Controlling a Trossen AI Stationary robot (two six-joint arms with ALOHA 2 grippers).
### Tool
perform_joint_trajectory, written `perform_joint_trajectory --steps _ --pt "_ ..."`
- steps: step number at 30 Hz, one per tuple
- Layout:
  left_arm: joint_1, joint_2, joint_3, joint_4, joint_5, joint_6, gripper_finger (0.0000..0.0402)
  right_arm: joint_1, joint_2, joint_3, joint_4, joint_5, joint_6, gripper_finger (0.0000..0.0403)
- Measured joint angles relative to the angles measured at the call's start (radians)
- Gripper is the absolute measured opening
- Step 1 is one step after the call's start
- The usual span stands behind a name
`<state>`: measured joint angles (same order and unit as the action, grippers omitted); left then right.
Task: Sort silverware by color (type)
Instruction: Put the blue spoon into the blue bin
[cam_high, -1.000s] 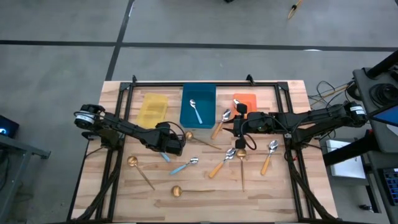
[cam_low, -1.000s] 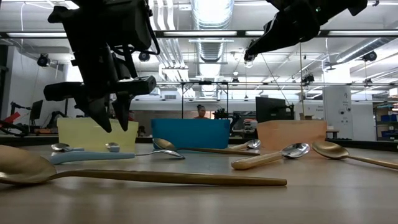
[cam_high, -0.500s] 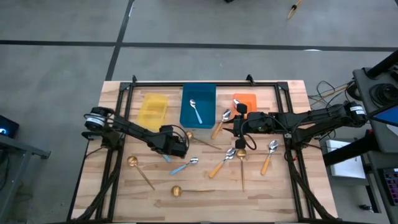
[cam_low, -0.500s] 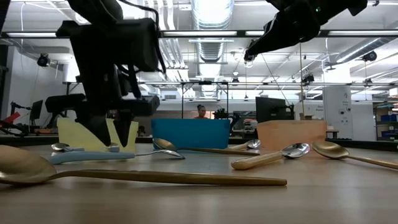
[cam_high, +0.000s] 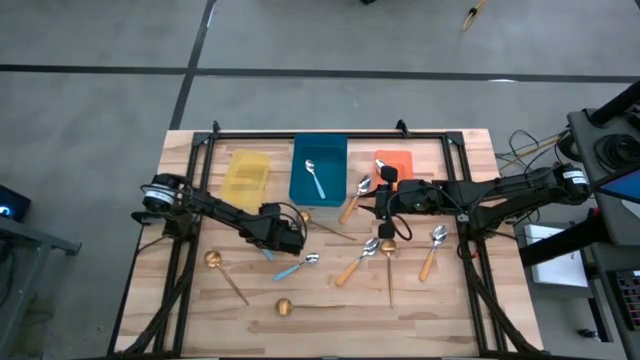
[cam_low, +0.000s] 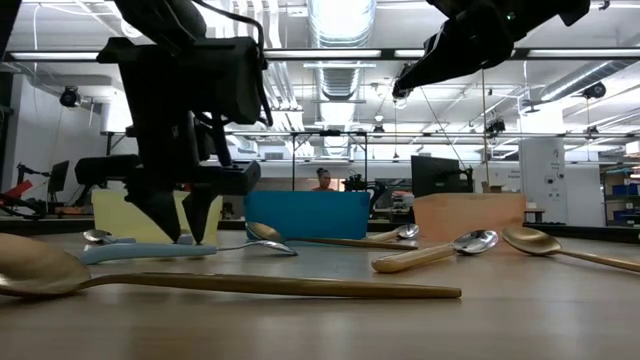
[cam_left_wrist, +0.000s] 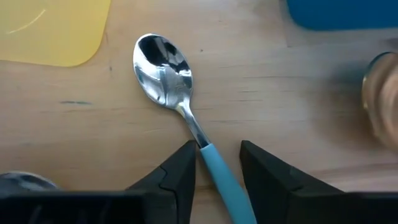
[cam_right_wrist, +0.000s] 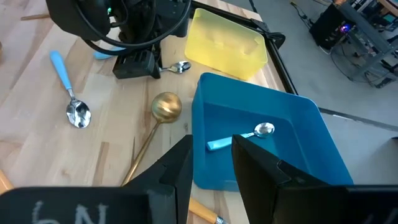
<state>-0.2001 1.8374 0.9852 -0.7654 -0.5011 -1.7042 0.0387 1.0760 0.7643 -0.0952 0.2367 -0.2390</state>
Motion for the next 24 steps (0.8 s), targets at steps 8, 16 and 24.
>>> perform_joint_trajectory --steps 8,16,24 --pt "-0.005 -0.001 0.000 0.001 0.012 -0.008 0.0075 0.000 0.000 0.000 0.000 0.000 0.000 0.0100" --pt "-0.006 -0.001 0.000 -0.002 0.021 -0.017 0.0074 0.000 0.000 0.000 0.000 0.000 0.000 0.0100" --pt "-0.009 0.007 0.001 -0.002 0.027 -0.018 0.0035 0.000 0.000 0.000 -0.001 0.000 0.000 0.0100"
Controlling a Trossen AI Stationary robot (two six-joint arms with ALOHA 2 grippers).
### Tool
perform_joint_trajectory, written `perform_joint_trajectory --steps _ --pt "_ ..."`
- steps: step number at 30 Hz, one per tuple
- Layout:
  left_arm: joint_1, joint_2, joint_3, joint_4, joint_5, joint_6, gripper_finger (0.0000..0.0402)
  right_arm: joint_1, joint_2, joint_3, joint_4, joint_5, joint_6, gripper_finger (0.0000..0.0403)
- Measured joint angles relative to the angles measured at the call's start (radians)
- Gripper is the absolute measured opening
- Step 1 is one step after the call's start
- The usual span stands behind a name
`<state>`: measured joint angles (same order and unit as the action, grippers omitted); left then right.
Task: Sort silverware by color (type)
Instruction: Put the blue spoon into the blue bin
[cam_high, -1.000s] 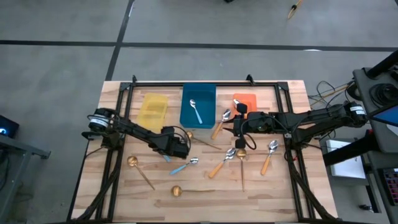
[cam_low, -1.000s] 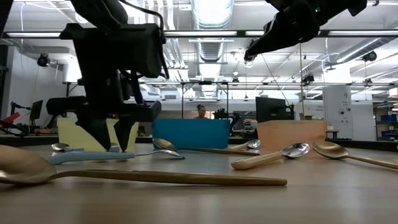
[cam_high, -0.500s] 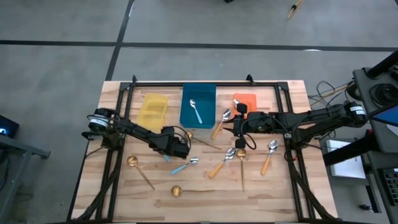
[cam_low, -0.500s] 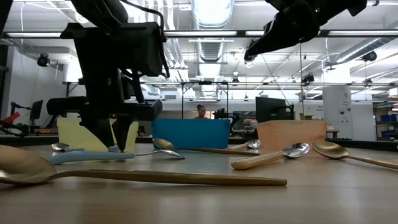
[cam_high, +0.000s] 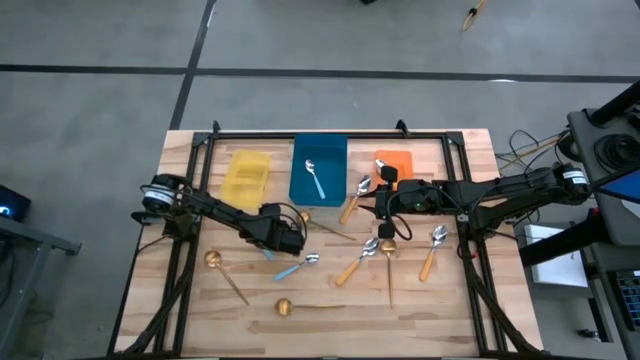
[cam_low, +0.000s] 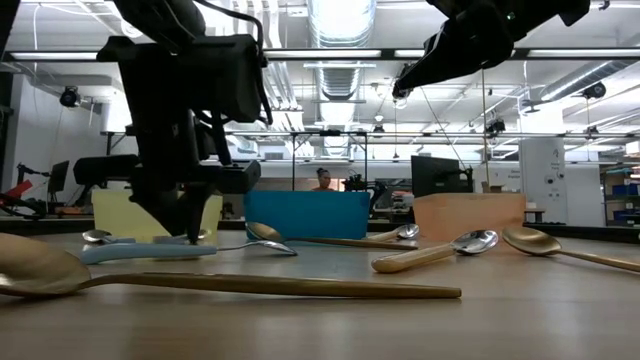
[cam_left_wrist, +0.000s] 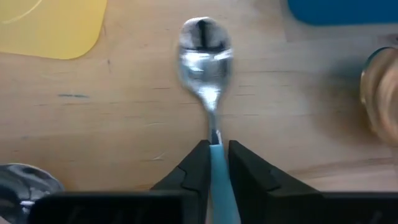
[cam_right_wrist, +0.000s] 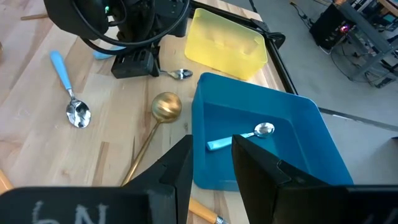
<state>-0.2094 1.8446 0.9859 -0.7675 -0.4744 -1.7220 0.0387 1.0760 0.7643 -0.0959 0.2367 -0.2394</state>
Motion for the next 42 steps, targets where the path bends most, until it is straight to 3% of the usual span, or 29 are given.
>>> perform_joint_trajectory --steps 4,19,34,42 --pt "-0.004 0.000 0.000 -0.001 0.002 -0.001 0.0010 0.000 0.000 0.000 0.000 0.000 0.000 0.0100" --pt "-0.028 -0.055 0.015 -0.032 0.034 -0.006 0.0009 0.000 0.000 -0.006 0.000 0.000 -0.008 0.0100" --pt "-0.030 -0.061 0.208 -0.238 -0.060 0.082 0.0008 0.000 0.000 -0.008 0.000 0.000 -0.008 0.0100" --pt "0.011 -0.063 0.346 -0.245 -0.192 0.290 0.0008 0.000 0.000 -0.010 -0.012 0.000 -0.004 0.0100"
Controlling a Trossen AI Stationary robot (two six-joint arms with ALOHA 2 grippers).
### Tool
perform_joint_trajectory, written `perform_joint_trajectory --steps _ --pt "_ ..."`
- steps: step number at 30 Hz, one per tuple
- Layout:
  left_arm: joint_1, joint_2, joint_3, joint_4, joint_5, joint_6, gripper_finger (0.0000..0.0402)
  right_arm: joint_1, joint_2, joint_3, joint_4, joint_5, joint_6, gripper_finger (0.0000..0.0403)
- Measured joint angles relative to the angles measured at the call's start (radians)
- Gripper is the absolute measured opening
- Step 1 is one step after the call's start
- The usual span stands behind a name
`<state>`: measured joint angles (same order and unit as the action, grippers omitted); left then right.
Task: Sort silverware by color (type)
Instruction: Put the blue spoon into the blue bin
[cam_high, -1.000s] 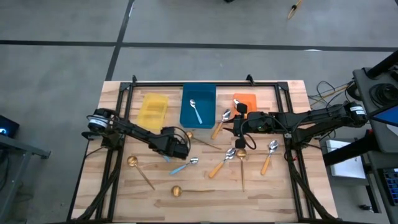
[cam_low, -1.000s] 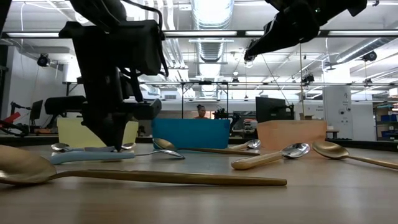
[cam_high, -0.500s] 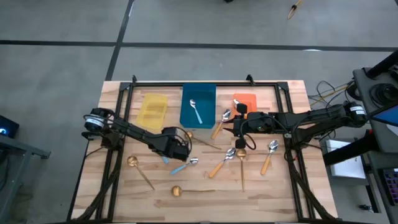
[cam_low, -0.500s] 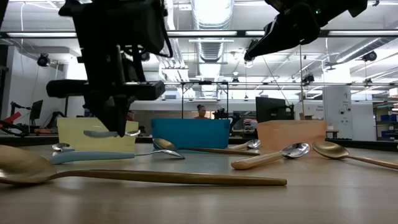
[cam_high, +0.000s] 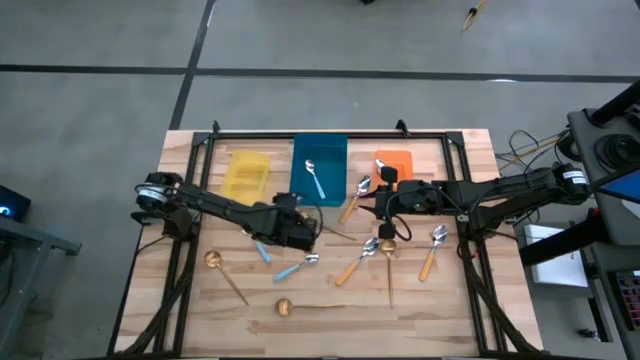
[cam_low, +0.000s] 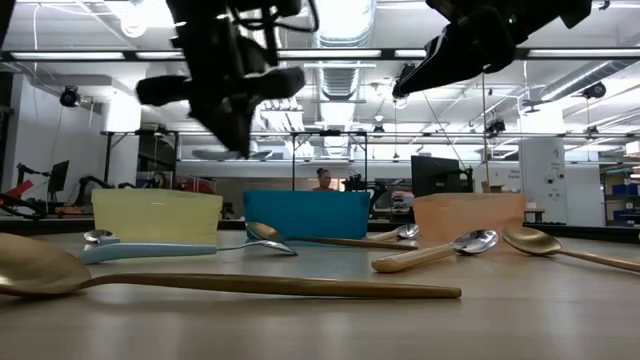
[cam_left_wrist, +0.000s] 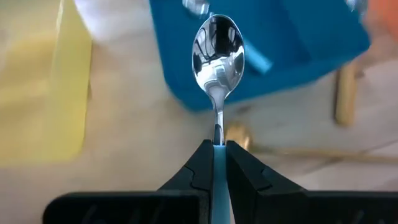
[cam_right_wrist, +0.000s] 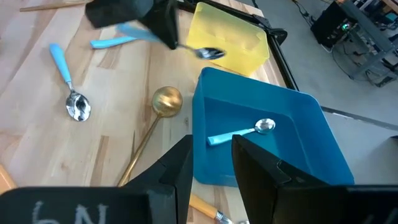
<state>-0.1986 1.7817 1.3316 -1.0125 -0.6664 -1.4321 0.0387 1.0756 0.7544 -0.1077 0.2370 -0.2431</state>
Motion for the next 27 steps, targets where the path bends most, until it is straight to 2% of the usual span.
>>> perform_joint_trajectory --steps 6,11,18,21,27 --pt "0.072 0.000 0.062 0.011 -0.057 0.169 0.0008 0.000 -0.006 0.000 -0.086 0.000 0.048 0.0100" --pt "0.149 0.000 0.099 0.108 -0.102 0.364 0.0008 0.000 -0.022 -0.003 -0.129 0.000 0.093 0.0100" --pt "0.263 0.000 0.121 0.241 -0.101 0.581 0.0008 0.005 -0.085 -0.058 -0.130 -0.004 0.122 0.0100" --pt "0.301 0.000 0.119 0.307 -0.067 0.656 0.0008 0.005 -0.120 -0.094 -0.119 -0.004 0.139 0.0100" --pt "0.386 0.014 0.113 0.398 -0.054 0.766 0.0008 0.005 -0.171 -0.174 -0.020 -0.004 0.138 0.0100"
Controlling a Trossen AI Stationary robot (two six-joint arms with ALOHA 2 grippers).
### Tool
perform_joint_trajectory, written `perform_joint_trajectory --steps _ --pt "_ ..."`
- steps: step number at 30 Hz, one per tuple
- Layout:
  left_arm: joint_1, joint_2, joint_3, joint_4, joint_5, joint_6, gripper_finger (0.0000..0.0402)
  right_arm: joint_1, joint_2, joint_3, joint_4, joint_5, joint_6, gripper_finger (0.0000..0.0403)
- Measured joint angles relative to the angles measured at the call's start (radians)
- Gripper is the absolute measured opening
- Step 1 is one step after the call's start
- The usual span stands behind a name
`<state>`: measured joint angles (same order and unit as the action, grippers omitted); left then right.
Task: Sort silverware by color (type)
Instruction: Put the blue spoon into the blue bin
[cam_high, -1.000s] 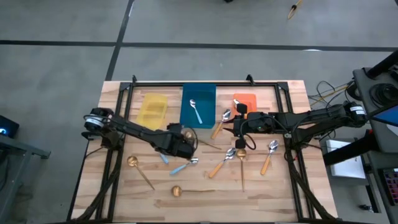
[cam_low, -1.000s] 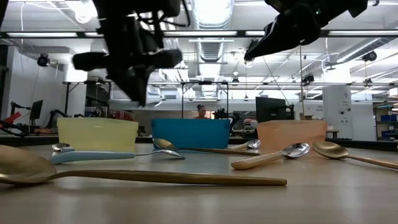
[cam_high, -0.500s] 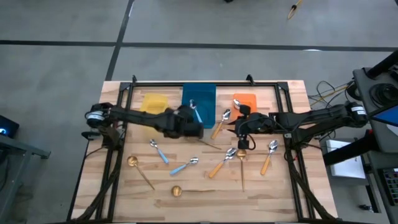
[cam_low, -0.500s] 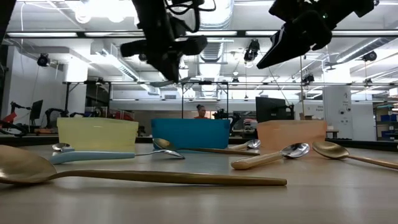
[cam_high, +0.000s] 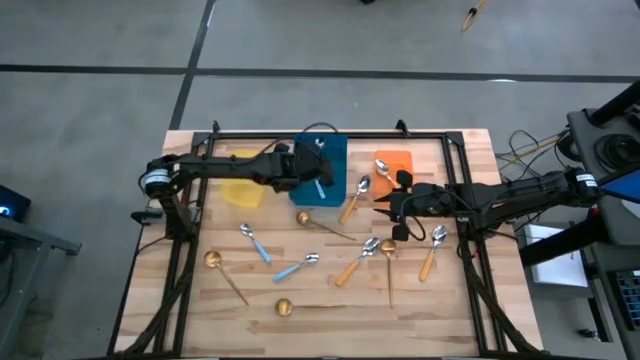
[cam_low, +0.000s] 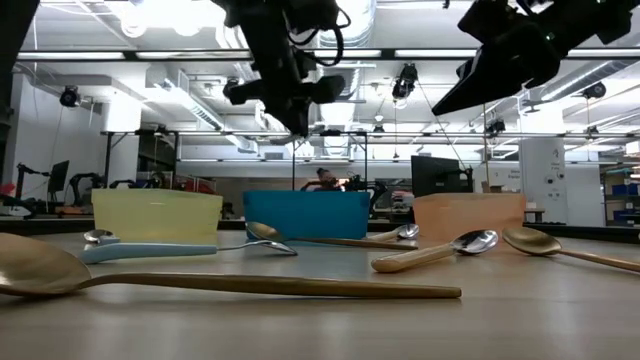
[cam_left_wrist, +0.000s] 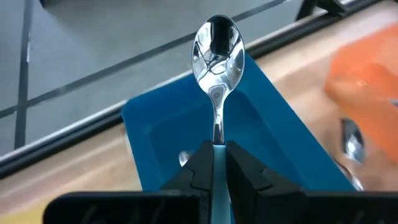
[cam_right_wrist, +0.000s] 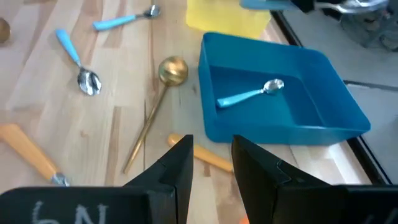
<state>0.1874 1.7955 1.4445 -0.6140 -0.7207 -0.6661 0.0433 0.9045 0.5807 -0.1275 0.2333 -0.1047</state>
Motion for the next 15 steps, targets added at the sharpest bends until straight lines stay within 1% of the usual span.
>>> perform_joint_trajectory --steps 2,6,10,13,15 --pt "0.032 0.015 0.000 0.043 0.018 0.020 0.0008 0.000 -0.006 -0.020 0.025 0.002 -0.014 0.0100" --pt "0.067 0.057 -0.001 0.164 0.094 0.029 0.0008 -0.002 -0.008 -0.030 0.055 0.003 -0.043 0.0100" --pt "0.068 0.112 0.000 0.205 0.115 0.029 0.0009 -0.003 -0.009 -0.014 0.057 0.012 -0.082 0.0100" --pt "0.070 0.140 0.000 0.234 0.119 -0.016 0.0009 -0.003 -0.015 0.006 0.058 0.023 -0.098 0.0100" --pt "0.071 0.155 0.000 0.256 0.142 -0.028 0.0009 -0.003 -0.019 0.016 0.056 0.030 -0.115 0.0100"
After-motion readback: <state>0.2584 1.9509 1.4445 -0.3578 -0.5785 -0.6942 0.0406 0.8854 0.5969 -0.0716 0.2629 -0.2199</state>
